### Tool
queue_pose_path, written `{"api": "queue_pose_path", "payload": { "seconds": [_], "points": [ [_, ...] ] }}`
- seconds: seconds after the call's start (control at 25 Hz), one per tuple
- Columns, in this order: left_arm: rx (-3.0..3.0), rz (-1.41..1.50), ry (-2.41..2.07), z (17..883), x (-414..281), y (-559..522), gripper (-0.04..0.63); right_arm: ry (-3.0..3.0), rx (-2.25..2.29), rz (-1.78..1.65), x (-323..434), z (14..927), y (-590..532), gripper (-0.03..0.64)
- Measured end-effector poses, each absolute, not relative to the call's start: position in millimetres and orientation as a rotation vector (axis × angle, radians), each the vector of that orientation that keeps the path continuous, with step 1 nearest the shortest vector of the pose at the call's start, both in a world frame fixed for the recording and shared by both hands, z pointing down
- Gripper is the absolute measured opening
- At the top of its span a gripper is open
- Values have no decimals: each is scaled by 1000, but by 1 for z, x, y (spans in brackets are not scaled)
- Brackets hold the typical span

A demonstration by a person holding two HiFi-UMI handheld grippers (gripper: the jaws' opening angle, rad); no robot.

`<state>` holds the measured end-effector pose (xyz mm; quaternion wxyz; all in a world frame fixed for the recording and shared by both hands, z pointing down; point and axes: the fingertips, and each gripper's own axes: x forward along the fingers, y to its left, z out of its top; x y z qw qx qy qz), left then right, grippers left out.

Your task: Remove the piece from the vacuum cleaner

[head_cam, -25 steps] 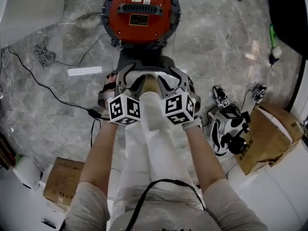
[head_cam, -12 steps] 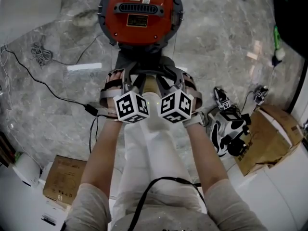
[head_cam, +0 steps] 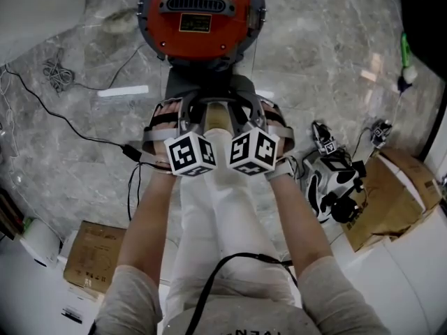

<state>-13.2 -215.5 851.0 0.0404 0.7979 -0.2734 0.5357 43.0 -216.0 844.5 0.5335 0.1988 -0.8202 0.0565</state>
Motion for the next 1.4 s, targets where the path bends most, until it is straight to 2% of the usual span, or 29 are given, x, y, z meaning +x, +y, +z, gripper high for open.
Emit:
{"api": "queue_pose_path", "payload": {
  "seconds": [0.2, 1.0, 1.4],
  "points": [
    [2408, 1602, -871, 850, -15, -217, 60, -1958, 457, 96, 44, 844, -215, 60],
    [2378, 1601, -925, 844, -27, -185, 52, -1983, 461, 34, 33, 832, -179, 52],
    [2406, 1549, -999, 811, -32, -164, 54, -1996, 461, -16, 27, 799, -159, 52]
  ]
}}
